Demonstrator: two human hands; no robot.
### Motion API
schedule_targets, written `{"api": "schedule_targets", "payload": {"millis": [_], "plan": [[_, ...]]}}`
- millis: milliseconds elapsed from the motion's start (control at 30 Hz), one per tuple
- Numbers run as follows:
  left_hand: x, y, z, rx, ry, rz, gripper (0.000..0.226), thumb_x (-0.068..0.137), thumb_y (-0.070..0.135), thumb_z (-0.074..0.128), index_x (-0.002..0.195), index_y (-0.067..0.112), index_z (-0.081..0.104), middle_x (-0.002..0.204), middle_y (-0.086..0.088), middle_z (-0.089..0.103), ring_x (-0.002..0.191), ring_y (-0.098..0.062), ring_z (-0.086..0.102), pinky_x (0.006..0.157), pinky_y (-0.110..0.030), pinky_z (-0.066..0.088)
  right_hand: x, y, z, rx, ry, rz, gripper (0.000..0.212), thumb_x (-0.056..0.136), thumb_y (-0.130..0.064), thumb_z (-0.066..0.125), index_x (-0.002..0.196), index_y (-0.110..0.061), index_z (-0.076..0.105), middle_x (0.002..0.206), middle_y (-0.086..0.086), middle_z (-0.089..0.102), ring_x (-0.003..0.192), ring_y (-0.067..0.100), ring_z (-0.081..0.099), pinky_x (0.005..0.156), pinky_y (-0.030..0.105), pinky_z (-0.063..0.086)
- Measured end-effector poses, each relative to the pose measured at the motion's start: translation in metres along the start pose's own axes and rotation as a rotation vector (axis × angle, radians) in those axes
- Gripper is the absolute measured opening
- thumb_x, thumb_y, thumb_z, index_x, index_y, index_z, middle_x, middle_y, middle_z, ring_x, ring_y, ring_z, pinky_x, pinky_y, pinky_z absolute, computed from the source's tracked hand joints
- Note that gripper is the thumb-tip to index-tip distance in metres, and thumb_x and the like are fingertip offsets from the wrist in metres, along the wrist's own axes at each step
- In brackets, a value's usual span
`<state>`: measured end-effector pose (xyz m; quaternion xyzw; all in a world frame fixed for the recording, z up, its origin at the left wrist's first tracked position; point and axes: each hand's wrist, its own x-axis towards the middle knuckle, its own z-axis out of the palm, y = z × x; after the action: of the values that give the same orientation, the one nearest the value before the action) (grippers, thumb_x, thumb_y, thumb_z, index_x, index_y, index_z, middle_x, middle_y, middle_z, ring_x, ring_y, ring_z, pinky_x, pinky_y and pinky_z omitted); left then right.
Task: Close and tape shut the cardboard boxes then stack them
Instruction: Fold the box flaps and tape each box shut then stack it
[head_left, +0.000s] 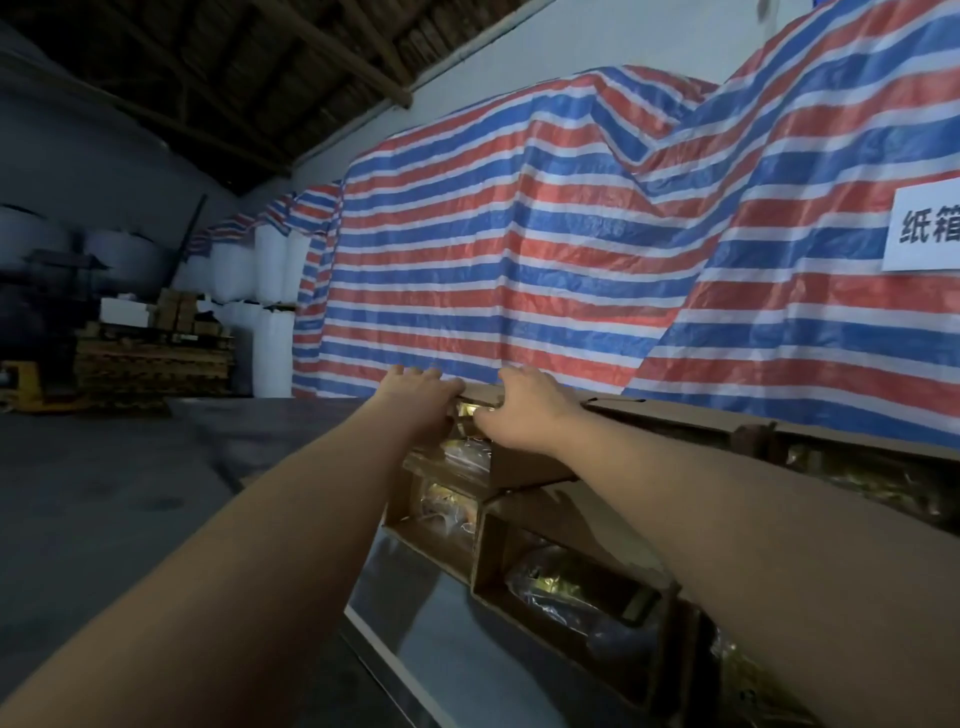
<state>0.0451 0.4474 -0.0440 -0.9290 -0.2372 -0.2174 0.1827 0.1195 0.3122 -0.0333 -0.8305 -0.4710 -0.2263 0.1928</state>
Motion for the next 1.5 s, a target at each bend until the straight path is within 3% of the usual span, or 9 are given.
{"api": "schedule_targets", "payload": {"millis": [100,267,433,633,800,933,1067,1267,1500], "plan": [[0.0,0.0,0.004,-0.14,0.038,-0.034,0.047,0.094,0.024,0.059,0.138,0.029,0.043,0.133,-0.002,0.055,0.123,-0.024,0.052,0.108,-0.046,0.038,-0.003,-0.007,0.016,-0.012,0.047,0.084,0.018,0.092,-0.039,0.063,0.1,-0.025,0.054,0.092,-0.004,0.053,0.076,0.014,0.052,0.06,0.029,0.042],[-0.003,0.001,0.001,-0.157,0.084,-0.059,0.033,0.094,0.021,0.059,0.125,0.031,0.052,0.116,0.001,0.061,0.106,-0.021,0.059,0.096,-0.042,0.049,-0.008,-0.021,0.02,0.039,0.145,0.193,0.014,0.093,-0.022,0.062,0.107,-0.02,0.058,0.098,0.001,0.054,0.097,0.024,0.057,0.101,0.048,0.048],[0.002,-0.002,-0.017,-0.277,0.288,-0.127,0.014,0.1,0.032,0.048,0.11,0.026,0.057,0.106,0.0,0.063,0.098,-0.02,0.058,0.092,-0.04,0.048,-0.002,-0.02,-0.013,0.172,0.148,0.194,0.012,0.098,-0.015,0.056,0.088,-0.02,0.053,0.081,-0.002,0.051,0.065,0.009,0.045,0.053,0.022,0.036],[0.006,-0.01,-0.087,-0.542,0.367,-0.216,0.052,0.09,0.069,0.042,0.113,0.024,0.054,0.109,0.0,0.058,0.1,-0.02,0.056,0.091,-0.043,0.049,0.002,-0.014,-0.124,0.269,0.096,0.211,0.021,0.092,-0.005,0.05,0.073,-0.013,0.051,0.074,0.005,0.05,0.067,0.018,0.049,0.052,0.026,0.034],[-0.01,0.022,-0.18,-0.934,0.274,-0.162,0.059,0.087,0.049,0.067,0.133,0.019,0.045,0.127,-0.005,0.054,0.107,-0.02,0.053,0.085,-0.034,0.044,-0.038,-0.001,-0.228,0.342,0.075,0.312,0.014,0.09,-0.005,0.046,0.077,-0.008,0.05,0.075,0.012,0.052,0.067,0.026,0.05,0.058,0.034,0.046],[-0.044,0.061,-0.249,-1.165,0.049,-0.008,0.011,0.095,0.032,0.06,0.105,0.026,0.059,0.106,0.0,0.063,0.09,-0.015,0.06,0.072,-0.028,0.047,-0.101,0.024,-0.307,0.342,0.025,0.432,0.01,0.097,-0.009,0.049,0.09,-0.006,0.057,0.087,0.014,0.06,0.078,0.03,0.061,0.068,0.046,0.058],[-0.09,0.112,-0.288,-1.473,-0.284,0.243,0.014,0.099,0.021,0.049,0.103,0.009,0.056,0.093,-0.005,0.057,0.078,-0.014,0.057,0.071,-0.03,0.045,-0.178,0.062,-0.376,0.308,-0.035,0.552,0.003,0.096,-0.008,0.053,0.093,-0.008,0.055,0.093,0.014,0.056,0.078,0.03,0.061,0.082,0.056,0.059],[-0.151,0.235,-0.313,-2.045,-0.571,0.457,0.047,0.088,0.012,0.066,0.133,0.018,0.053,0.115,-0.016,0.065,0.091,-0.023,0.062,0.077,-0.036,0.051,-0.302,0.125,-0.445,0.408,-0.054,0.747,0.02,0.092,-0.002,0.049,0.079,-0.003,0.062,0.049,0.006,0.06,0.041,0.021,0.061,0.053,0.044,0.061],[-0.194,0.372,-0.288,-2.274,-0.616,0.195,0.04,0.089,0.004,0.045,0.121,0.016,0.064,0.108,-0.018,0.072,0.099,-0.034,0.065,0.088,-0.045,0.049,-0.407,0.202,-0.437,0.467,-0.071,0.985,0.018,0.093,-0.009,0.048,0.082,-0.005,0.062,0.053,0.007,0.064,0.044,0.023,0.063,0.056,0.048,0.061]]}}
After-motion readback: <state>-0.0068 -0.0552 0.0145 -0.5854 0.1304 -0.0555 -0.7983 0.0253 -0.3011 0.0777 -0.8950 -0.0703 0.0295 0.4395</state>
